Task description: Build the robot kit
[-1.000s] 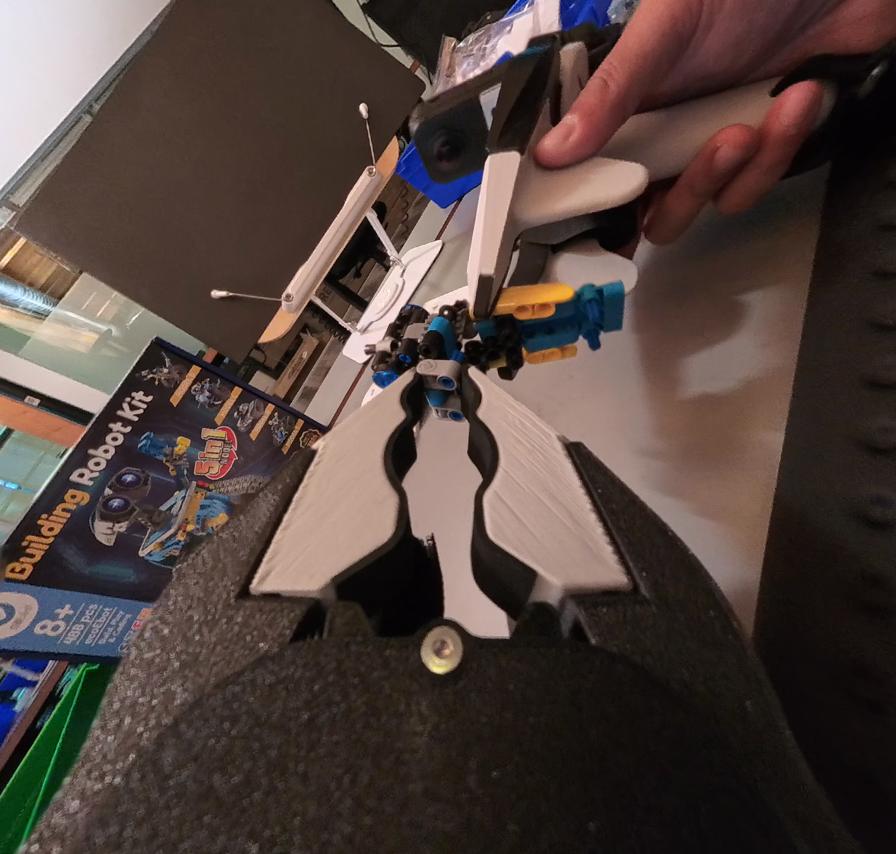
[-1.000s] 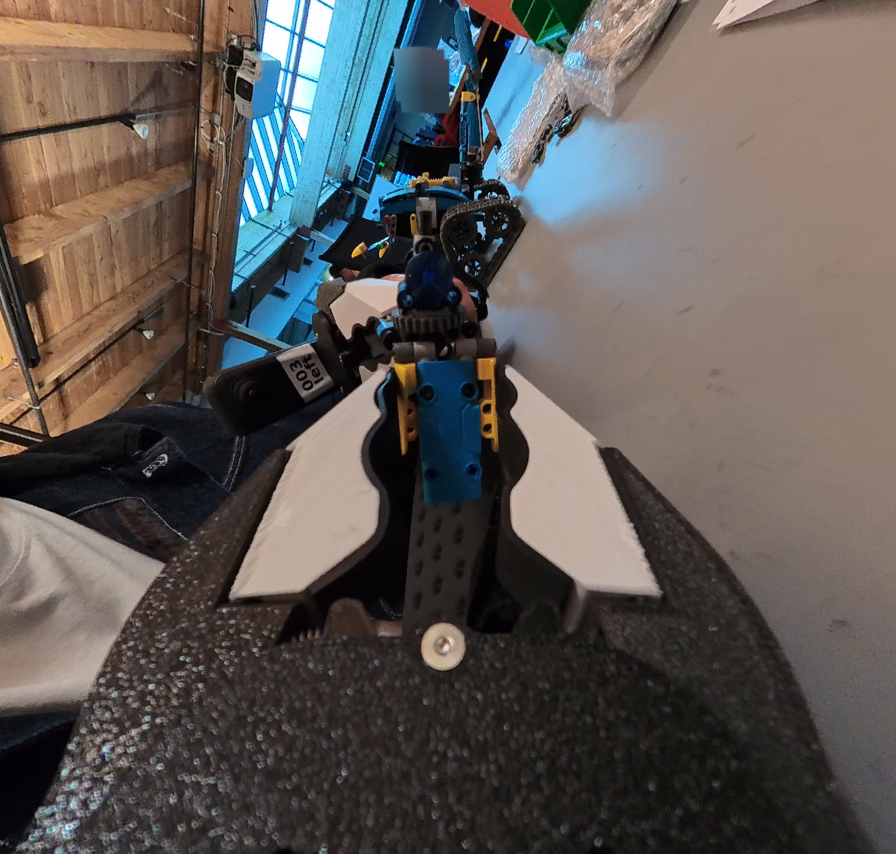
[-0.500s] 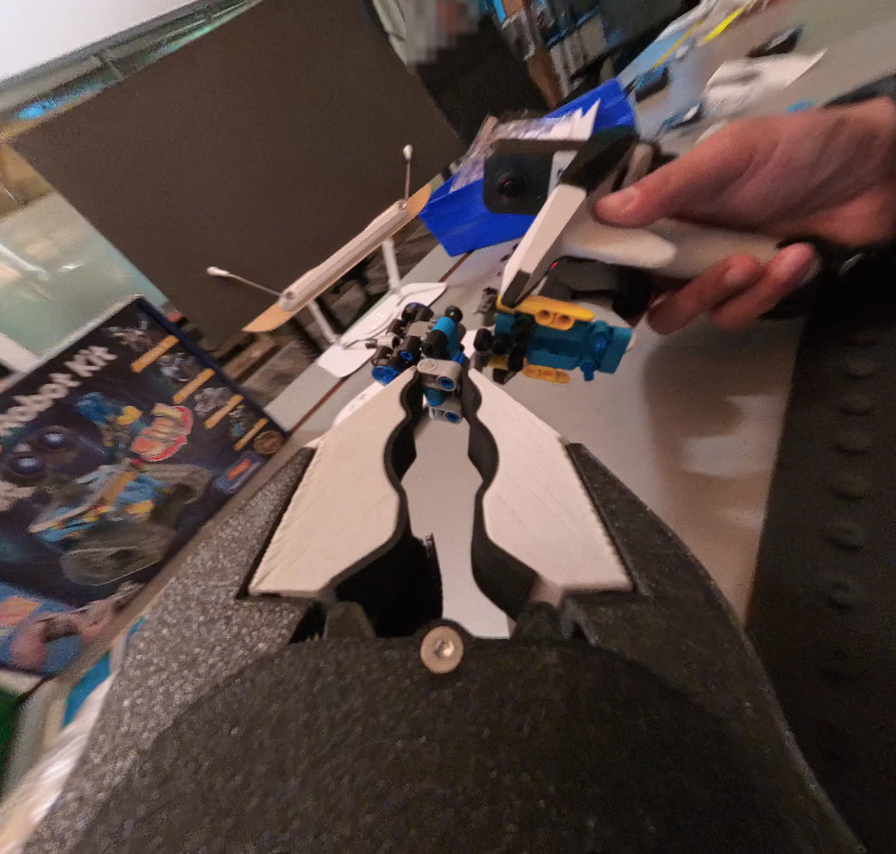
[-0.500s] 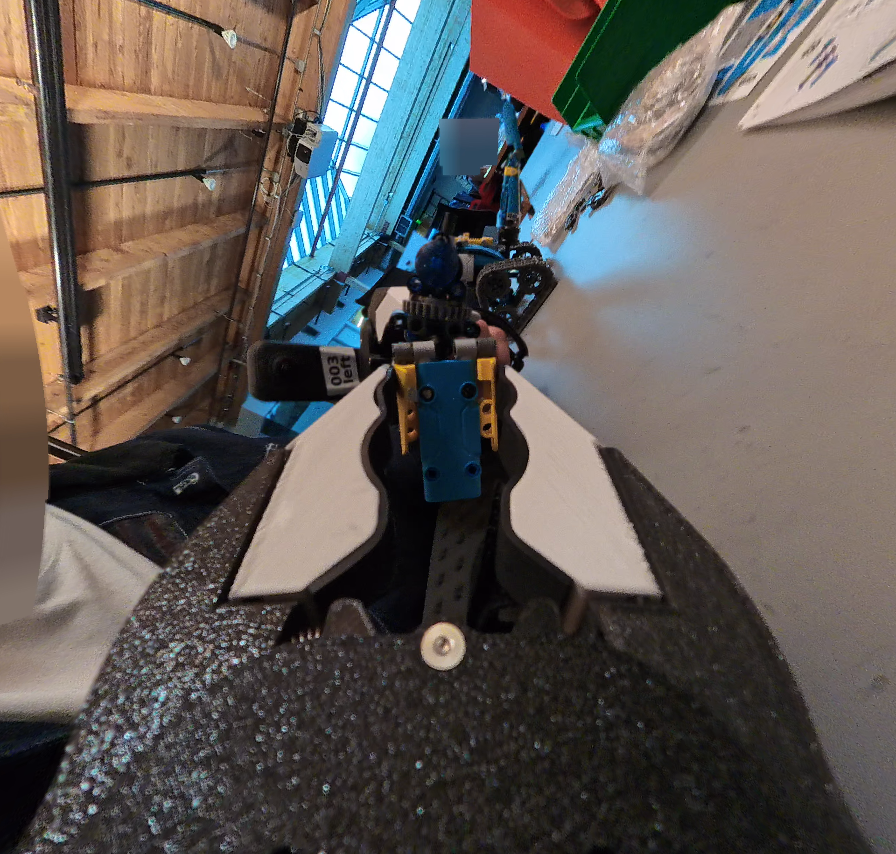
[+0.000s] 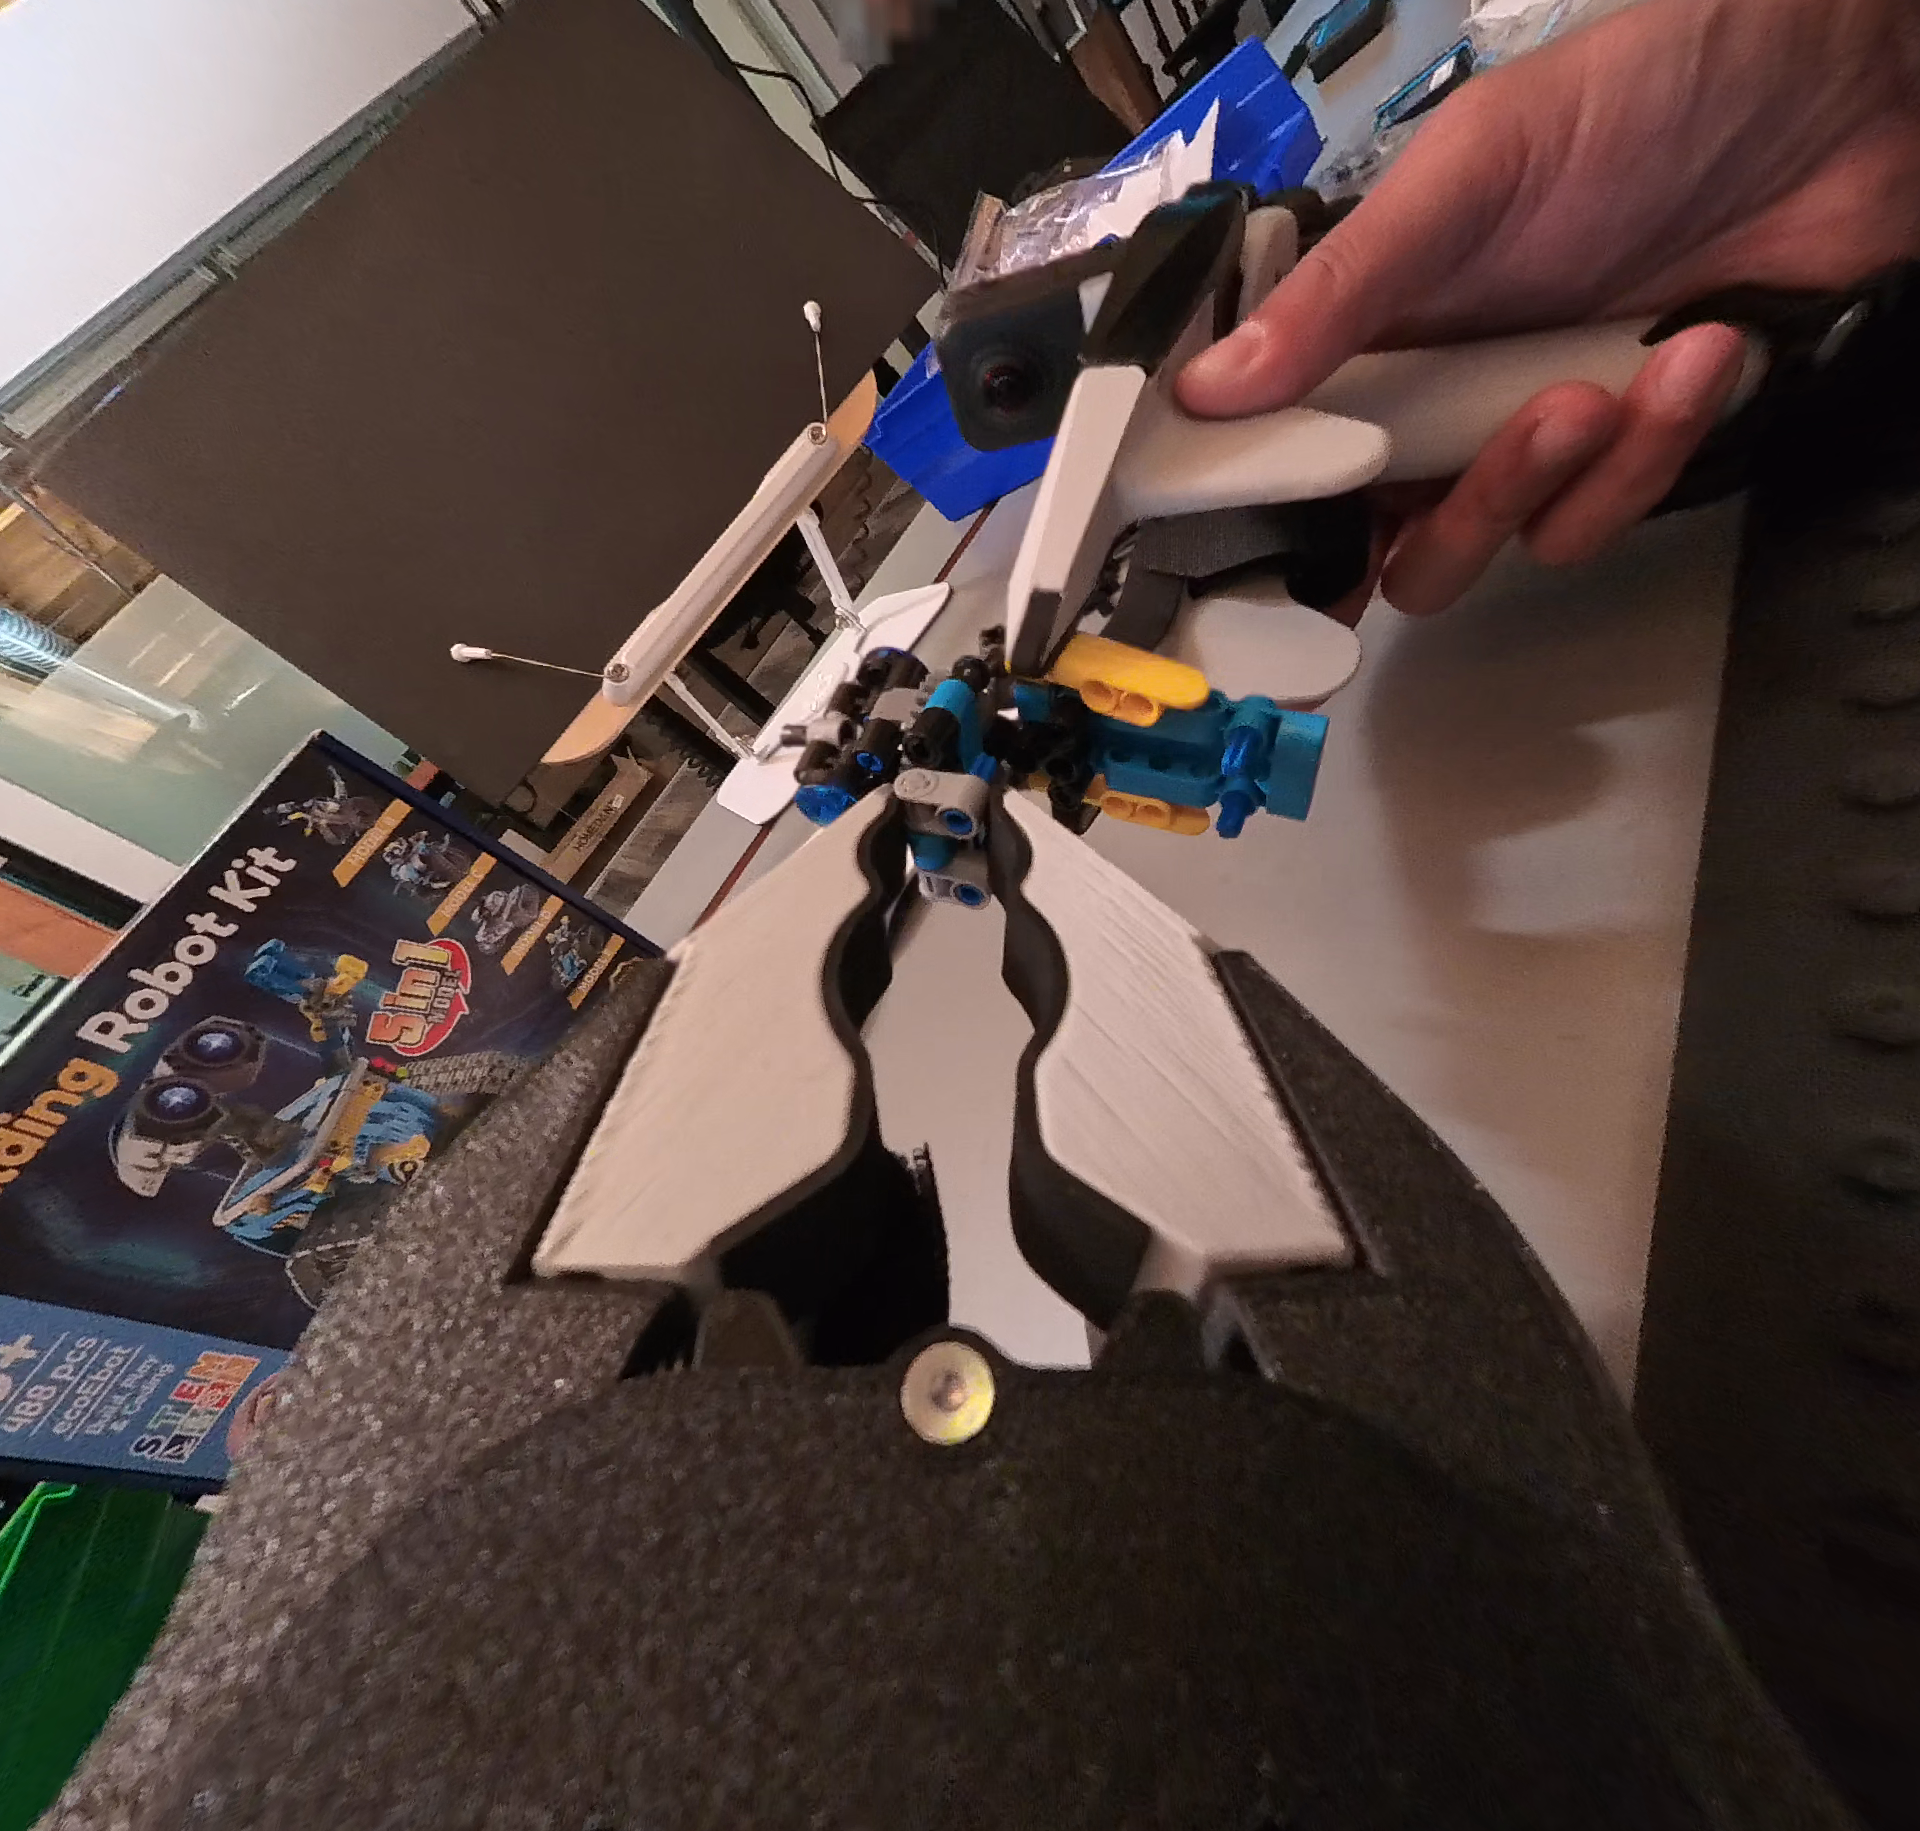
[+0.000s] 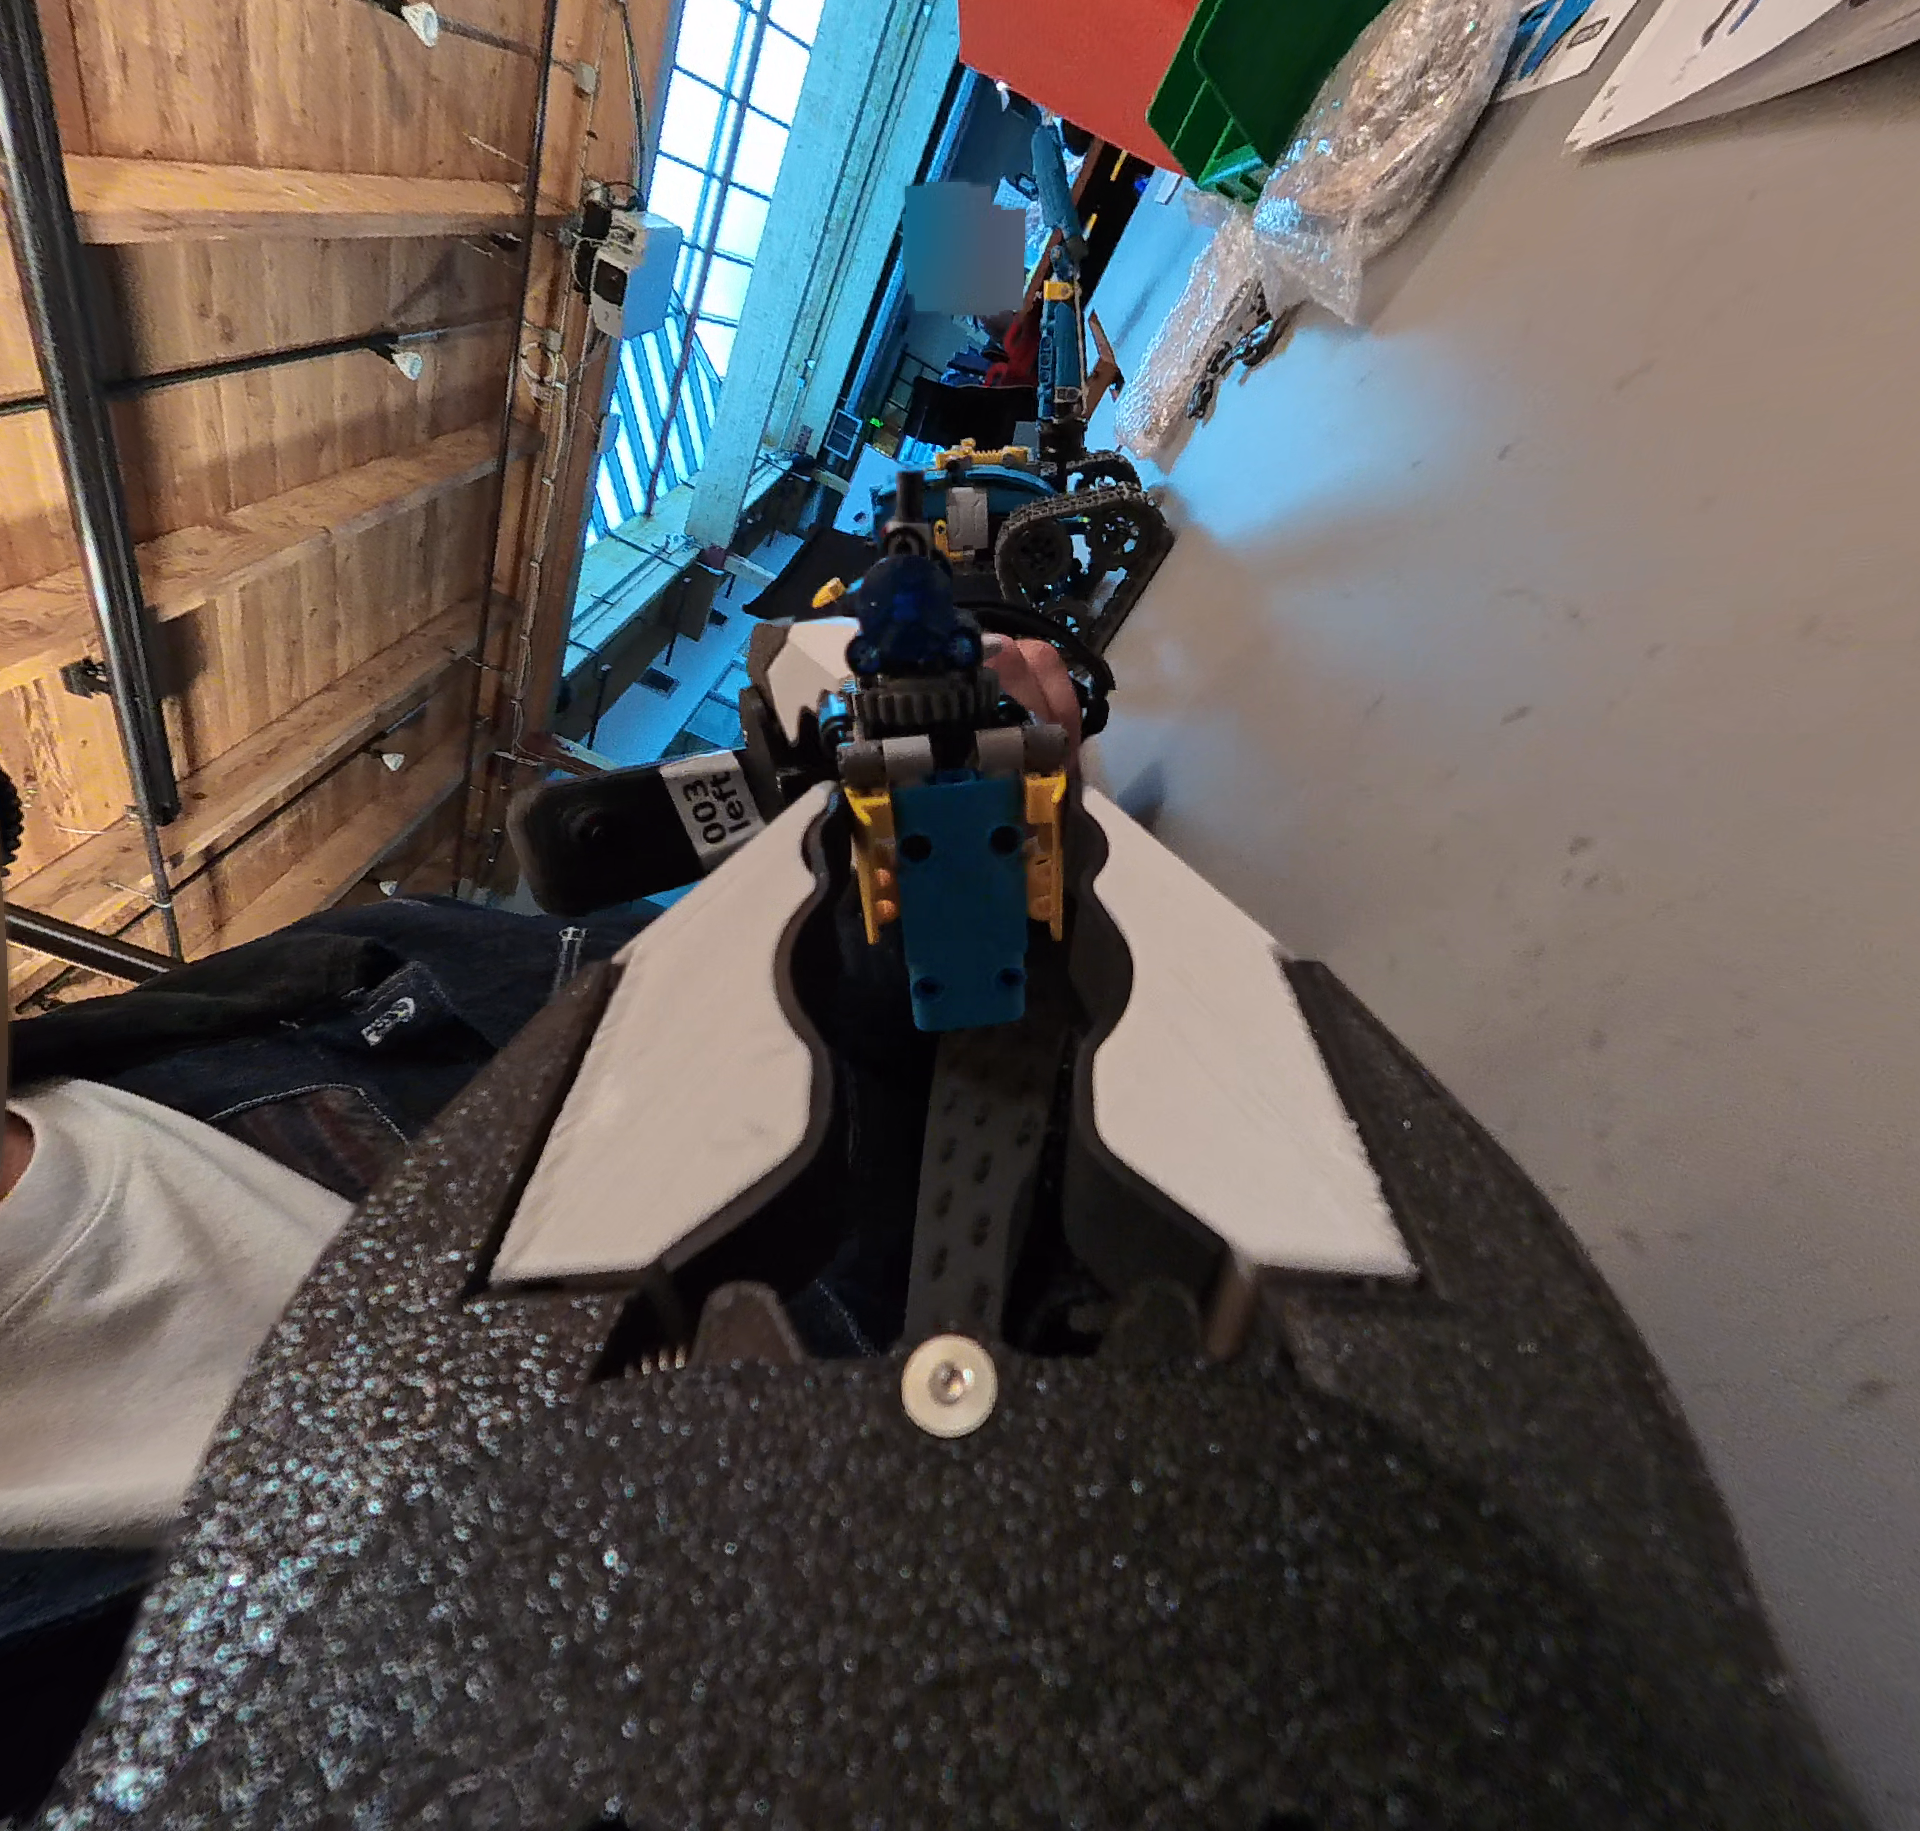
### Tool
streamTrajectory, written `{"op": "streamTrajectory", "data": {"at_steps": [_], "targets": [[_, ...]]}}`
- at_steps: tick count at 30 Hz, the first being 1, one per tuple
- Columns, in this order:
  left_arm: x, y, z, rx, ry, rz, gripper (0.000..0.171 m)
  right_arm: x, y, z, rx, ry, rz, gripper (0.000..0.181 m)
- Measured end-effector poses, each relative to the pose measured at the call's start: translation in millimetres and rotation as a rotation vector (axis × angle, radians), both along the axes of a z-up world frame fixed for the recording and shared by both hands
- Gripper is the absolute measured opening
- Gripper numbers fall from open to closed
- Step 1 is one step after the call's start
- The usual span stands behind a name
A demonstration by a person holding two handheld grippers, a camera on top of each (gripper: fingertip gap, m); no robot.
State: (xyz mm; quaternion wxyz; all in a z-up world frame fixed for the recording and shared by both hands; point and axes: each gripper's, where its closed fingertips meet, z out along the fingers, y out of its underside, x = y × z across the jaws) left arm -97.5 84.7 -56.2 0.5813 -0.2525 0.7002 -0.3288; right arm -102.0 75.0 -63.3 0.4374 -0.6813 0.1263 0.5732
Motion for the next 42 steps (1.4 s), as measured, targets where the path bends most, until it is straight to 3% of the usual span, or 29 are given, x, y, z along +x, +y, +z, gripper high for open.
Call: {"op": "streamTrajectory", "data": {"at_steps": [5, 12, 18, 22, 25, 28, 33, 37, 40, 42], "targets": [[-3.2, -1.4, -7.9, 0.043, 0.028, -0.045, 0.014, -5.7, -4.3, -10.4, -0.039, -0.094, 0.053, 0.040], [-4.9, 1.7, -24.1, -0.014, 0.134, -0.129, 0.015, -10.2, -3.5, -23.4, -0.090, -0.133, 0.142, 0.040], [-1.7, 9.8, -50.7, 0.099, 0.233, -0.164, 0.014, -7.1, 0.1, -54.1, -0.134, -0.204, 0.344, 0.040], [-1.0, 10.5, -60.3, 0.184, 0.255, -0.176, 0.015, -3.9, 1.4, -68.3, -0.121, -0.364, 0.411, 0.039], [-1.9, -5.3, -67.0, 0.223, 0.279, -0.232, 0.015, -6.6, -6.4, -80.8, -0.113, -0.501, 0.489, 0.040], [-0.4, -13.9, -76.2, 0.353, 0.305, -0.257, 0.015, -2.7, -12.0, -90.3, -0.086, -0.657, 0.523, 0.027], [1.5, -16.5, -77.6, 0.436, 0.406, -0.314, 0.015, 9.4, -13.5, -87.7, -0.074, -0.659, 0.485, 0.035], [5.1, -16.3, -71.4, 0.528, 0.443, -0.326, 0.015, 31.9, -20.6, -85.2, -0.078, -0.823, 0.415, 0.047], [0.8, -15.2, -65.2, 0.554, 0.521, -0.353, 0.015, 50.5, -14.8, -55.1, 0.003, -1.037, 0.231, 0.051], [0.2, -14.6, -60.9, 0.582, 0.551, -0.357, 0.015, 32.0, -13.9, -26.3, 0.086, -1.051, 0.153, 0.058]]}}
